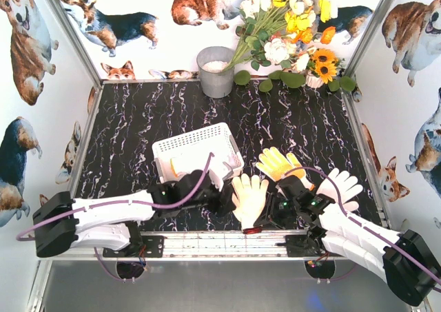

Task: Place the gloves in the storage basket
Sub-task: Pick up the glove from the center of the board.

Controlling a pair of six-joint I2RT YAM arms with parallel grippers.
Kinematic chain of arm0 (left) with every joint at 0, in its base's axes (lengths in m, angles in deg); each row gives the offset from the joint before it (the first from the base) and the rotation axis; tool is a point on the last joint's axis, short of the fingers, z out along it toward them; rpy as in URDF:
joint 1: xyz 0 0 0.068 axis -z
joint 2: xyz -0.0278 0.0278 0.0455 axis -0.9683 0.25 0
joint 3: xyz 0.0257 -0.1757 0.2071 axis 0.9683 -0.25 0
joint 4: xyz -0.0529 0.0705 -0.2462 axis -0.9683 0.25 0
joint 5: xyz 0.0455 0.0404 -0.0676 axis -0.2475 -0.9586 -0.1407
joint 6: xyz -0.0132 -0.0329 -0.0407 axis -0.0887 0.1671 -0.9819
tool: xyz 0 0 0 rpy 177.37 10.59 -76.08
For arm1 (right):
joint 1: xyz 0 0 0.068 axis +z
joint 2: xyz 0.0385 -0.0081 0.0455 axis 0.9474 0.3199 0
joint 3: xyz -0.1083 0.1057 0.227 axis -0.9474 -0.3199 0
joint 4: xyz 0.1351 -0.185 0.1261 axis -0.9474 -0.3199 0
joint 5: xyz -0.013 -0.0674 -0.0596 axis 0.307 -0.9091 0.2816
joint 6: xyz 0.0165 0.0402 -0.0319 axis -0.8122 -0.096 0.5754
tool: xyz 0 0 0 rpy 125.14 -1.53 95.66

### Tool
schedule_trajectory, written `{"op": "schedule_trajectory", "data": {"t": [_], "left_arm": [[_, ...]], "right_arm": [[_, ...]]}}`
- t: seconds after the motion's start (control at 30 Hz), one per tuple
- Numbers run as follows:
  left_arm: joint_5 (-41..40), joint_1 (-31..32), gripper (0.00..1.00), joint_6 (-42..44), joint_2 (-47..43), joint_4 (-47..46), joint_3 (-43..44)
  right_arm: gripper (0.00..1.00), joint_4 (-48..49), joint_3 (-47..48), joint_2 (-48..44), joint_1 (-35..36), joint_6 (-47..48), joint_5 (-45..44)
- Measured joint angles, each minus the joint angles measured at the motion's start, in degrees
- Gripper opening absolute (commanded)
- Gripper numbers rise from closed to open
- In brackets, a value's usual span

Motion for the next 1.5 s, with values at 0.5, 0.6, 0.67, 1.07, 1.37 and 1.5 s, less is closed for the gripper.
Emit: {"op": "schedule_trajectory", "data": {"t": [0.5, 0.6, 0.67, 1.07, 1.37, 1.5], "left_arm": [[-19.10, 18.71, 0.74, 20.04, 6.93, 2.34, 5.40], [-19.71, 19.39, 0.76, 21.42, 8.90, 1.68, 5.51], [-19.76, 20.11, 0.77, 22.18, 10.16, 1.40, 5.79], [-19.28, 21.66, 0.78, 27.15, 18.03, -1.14, 10.16], [-22.45, 21.77, 0.59, 29.51, 23.61, -3.26, 11.30], [-24.59, 21.77, 0.48, 29.46, 24.59, -3.58, 11.52]], "right_arm": [[0.00, 3.93, 0.00, -1.03, 0.02, -9.55, -0.09], [0.01, 5.31, 0.00, -1.73, 0.02, -11.82, -0.96], [0.02, 5.99, 0.09, -2.10, 0.00, -12.87, -1.57], [0.02, 9.31, 1.79, -0.46, 0.00, -17.11, -1.46], [0.02, 9.97, 3.08, -0.57, 0.00, -18.25, -0.63], [0.02, 9.86, 3.08, -0.57, 0.00, -18.47, -0.22]]}}
